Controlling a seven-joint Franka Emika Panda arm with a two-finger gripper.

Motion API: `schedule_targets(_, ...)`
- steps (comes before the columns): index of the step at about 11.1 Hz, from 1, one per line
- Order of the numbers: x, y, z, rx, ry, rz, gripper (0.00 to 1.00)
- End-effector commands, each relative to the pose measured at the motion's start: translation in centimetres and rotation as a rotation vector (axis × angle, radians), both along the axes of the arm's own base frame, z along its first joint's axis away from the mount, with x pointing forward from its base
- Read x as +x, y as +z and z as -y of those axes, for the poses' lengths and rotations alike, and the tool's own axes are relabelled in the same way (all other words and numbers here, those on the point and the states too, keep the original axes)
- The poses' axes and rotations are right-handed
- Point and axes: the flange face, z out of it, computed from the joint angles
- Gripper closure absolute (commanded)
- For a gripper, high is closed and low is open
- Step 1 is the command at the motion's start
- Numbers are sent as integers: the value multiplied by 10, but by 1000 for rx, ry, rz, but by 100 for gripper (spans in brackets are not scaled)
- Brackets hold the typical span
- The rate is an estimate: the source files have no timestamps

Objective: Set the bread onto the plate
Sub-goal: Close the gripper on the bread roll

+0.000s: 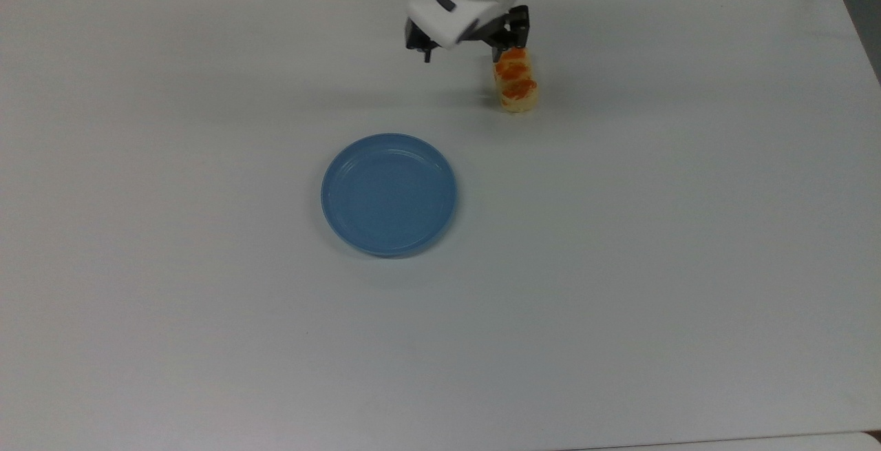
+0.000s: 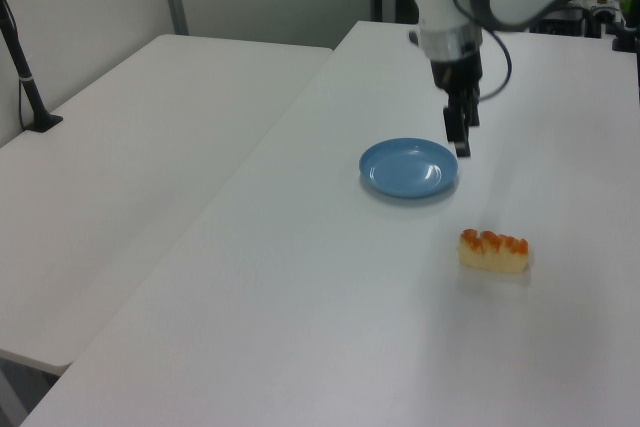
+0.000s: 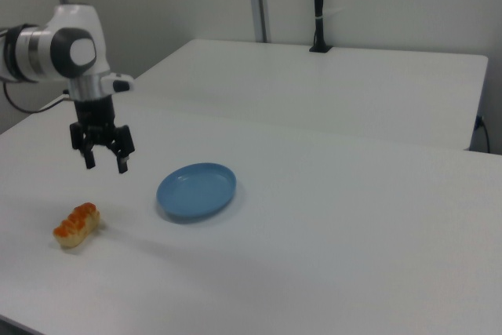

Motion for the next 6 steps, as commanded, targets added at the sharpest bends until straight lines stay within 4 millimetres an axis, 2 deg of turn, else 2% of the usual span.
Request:
schedule_targets(1, -35, -52, -40, -1, 94, -6, 0)
schedule_targets(3, -60, -83, -62, -12, 138, -33, 0)
schedule_targets(4, -71, -97, -80, -12, 129, -16, 0)
schedule_targets(5, -80, -112, -95, -20, 124, -12, 0)
schedule_targets(6, -83, -124, -102, -28, 112, -24, 0)
